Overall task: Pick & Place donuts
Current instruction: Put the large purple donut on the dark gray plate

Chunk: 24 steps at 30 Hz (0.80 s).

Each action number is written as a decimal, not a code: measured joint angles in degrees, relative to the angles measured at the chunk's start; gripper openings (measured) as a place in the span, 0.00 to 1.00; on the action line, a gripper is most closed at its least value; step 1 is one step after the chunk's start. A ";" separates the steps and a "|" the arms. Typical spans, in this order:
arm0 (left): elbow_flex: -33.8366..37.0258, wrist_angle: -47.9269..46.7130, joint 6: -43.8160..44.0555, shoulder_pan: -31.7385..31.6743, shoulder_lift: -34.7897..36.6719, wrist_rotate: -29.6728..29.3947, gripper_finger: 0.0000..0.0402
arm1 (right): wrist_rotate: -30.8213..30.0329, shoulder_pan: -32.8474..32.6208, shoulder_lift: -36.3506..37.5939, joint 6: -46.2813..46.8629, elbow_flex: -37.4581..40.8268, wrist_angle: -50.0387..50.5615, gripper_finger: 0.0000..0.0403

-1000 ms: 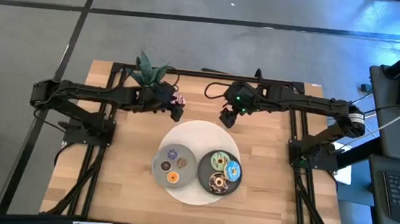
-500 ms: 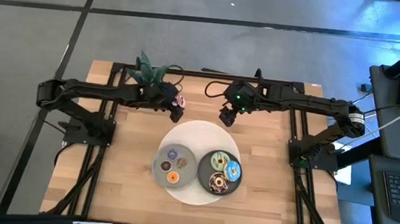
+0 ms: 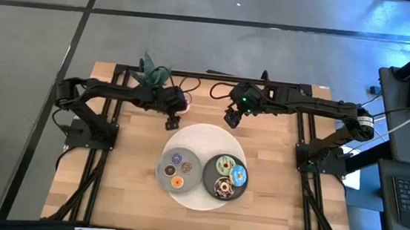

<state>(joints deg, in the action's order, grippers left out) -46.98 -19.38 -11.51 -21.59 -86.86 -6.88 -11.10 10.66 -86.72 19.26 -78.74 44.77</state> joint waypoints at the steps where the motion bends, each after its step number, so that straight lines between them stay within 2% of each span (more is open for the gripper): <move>1: 0.00 0.24 -0.12 -0.33 -0.33 0.01 0.68 | 0.01 0.00 0.00 0.12 0.00 0.02 0.67; 10: 0.00 5.41 -0.22 -2.52 -4.98 2.90 0.65 | 0.01 0.00 0.00 -0.06 0.00 -0.16 0.67; 20: -0.07 7.44 -0.27 -2.51 -9.90 -6.33 0.60 | -1.92 0.00 0.00 -0.11 0.00 -0.20 0.67; 24: -0.07 7.65 -0.26 -2.50 -9.94 -6.48 0.55 | -1.96 0.00 0.00 -0.16 0.00 -0.20 0.67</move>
<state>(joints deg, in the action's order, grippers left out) -47.05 -11.73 -11.77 -24.10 -96.79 -13.36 -13.06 10.66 -86.72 19.09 -78.74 44.58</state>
